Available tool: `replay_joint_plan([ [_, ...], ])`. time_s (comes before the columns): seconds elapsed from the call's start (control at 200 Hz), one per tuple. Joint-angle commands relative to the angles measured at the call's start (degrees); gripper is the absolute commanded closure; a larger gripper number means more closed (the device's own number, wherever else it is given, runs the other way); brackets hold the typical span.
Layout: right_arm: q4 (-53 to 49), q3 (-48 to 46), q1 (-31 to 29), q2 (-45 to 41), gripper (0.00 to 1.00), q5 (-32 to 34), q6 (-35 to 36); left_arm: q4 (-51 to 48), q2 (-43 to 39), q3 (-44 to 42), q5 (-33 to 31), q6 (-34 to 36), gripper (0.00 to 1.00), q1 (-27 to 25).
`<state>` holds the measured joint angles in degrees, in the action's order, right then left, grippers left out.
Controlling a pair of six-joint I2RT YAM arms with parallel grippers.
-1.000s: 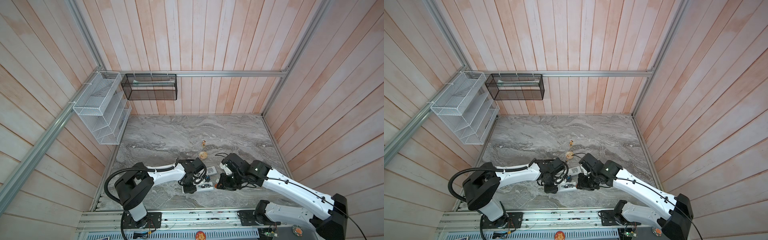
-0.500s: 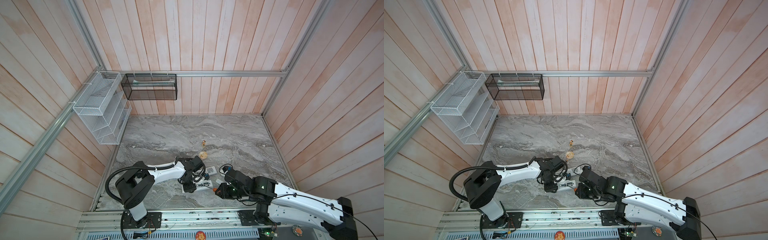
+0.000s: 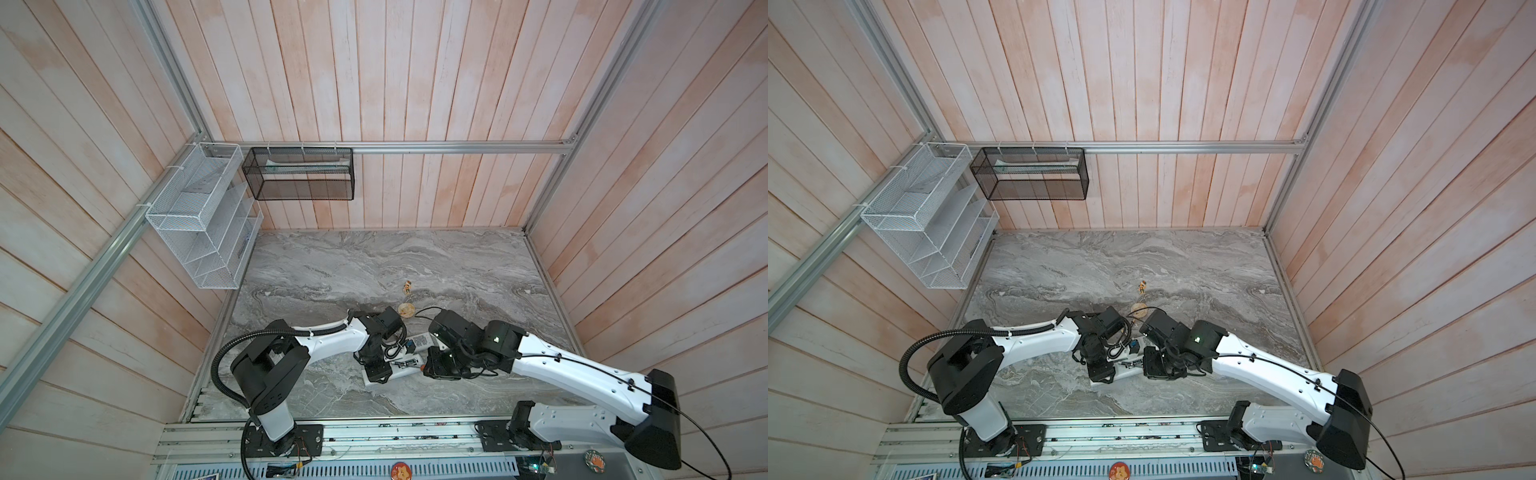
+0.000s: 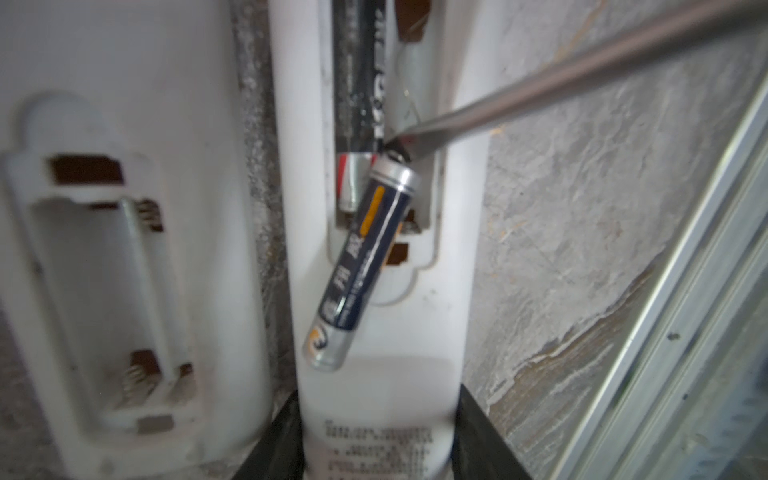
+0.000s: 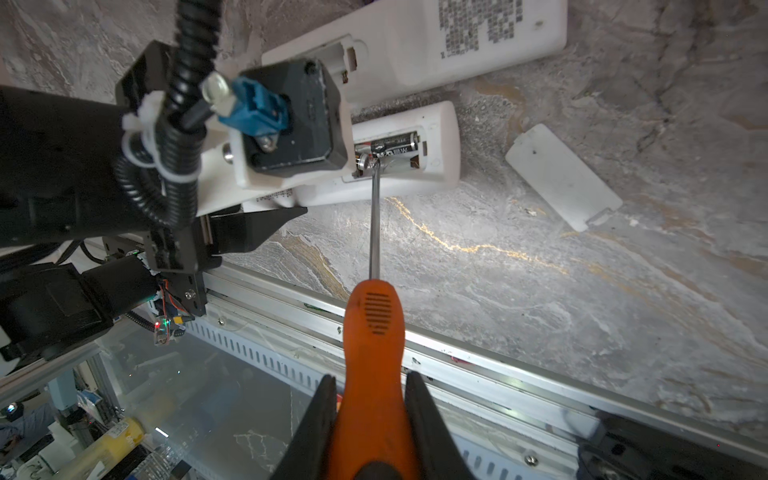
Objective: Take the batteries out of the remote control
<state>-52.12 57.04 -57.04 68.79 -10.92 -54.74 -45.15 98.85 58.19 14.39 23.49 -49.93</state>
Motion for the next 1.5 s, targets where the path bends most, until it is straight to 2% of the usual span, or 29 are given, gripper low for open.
replay_joint_plan([
  [0.0, -3.03, 1.52, 3.53, 2.13, 1.00, -1.27, 5.10, 0.73, 5.18, -1.86, 1.62, -0.58, 0.86, -0.43],
  [0.095, -1.10, 0.24, 6.13, 2.60, 1.00, -2.22, 5.54, 0.97, 5.50, -1.08, 1.01, -1.58, 0.86, -0.44],
  [0.205, 3.78, -2.62, 6.10, 3.36, 1.00, -3.12, 4.05, 0.91, 5.41, 0.02, 1.31, -2.90, 0.86, -0.43],
  [0.39, 14.03, -9.38, -0.13, -2.37, 1.00, 2.91, -1.89, 0.72, 5.38, 0.40, 2.66, -3.42, 0.86, -0.43],
  [0.545, 16.57, -13.67, -5.22, -8.32, 1.00, 9.20, -4.02, 1.31, 7.05, 0.46, 4.60, -3.44, 0.86, -0.39],
  [0.805, 20.13, -20.60, -8.36, -13.66, 1.00, 10.98, -5.39, 1.25, 8.74, -0.67, 4.69, -4.24, 0.87, -0.34],
  [0.93, 18.56, -19.12, -8.62, -14.52, 1.00, 12.76, -4.33, 1.09, 8.76, -0.30, 4.07, -3.98, 0.87, -0.04],
  [1.235, 6.73, -5.05, -7.87, -16.53, 1.00, 22.53, -0.12, 1.42, 9.00, 0.89, 2.19, -3.79, 0.86, 0.34],
  [1.38, 5.70, -2.93, -3.08, -18.47, 1.00, 20.94, 2.32, 1.88, 8.50, 0.14, 1.26, -3.80, 0.85, 0.28],
  [1.495, 4.17, -2.37, 0.84, -19.01, 1.00, 18.68, 4.87, 1.21, 8.19, -0.08, 2.96, -3.26, 0.86, 0.36],
])
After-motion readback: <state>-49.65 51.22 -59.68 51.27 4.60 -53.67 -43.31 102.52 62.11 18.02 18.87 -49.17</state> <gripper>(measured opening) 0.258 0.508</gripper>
